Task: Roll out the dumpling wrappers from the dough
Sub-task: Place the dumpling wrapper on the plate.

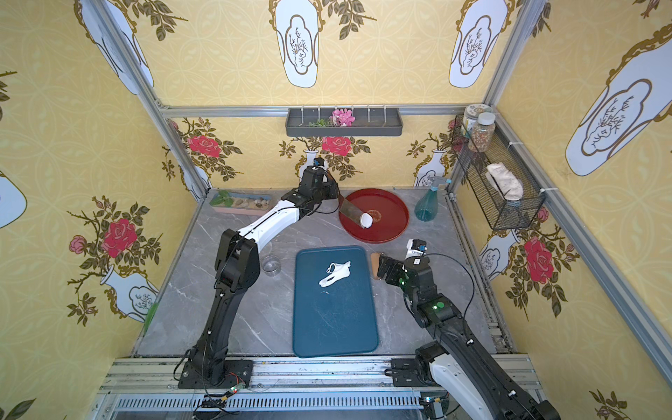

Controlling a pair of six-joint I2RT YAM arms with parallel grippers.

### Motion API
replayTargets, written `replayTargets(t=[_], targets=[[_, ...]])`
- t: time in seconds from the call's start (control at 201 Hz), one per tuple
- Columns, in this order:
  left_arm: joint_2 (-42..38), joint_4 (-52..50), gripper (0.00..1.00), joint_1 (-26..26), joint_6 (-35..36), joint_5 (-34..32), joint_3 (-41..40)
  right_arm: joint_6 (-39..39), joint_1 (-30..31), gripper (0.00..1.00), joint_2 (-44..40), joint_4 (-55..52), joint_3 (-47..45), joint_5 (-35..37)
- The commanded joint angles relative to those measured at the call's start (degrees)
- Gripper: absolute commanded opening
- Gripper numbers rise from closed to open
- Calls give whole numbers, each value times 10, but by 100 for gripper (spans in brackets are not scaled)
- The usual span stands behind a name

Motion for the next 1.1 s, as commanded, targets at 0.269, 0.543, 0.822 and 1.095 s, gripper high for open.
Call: replayTargets(t=[0.269, 0.543, 0.822, 1.095], targets=[[35, -80, 0, -29, 106, -95, 89, -5, -1, 97, 1, 15, 1, -3], [42, -103, 0, -44, 158, -145, 116, -4, -1, 97, 2, 15, 1, -3], [39, -96, 0, -54, 186, -195, 115, -5, -1, 97, 2, 16, 1, -3], [-35, -18, 0, -55, 180, -207, 52, -5, -1, 97, 4, 16, 0, -4]])
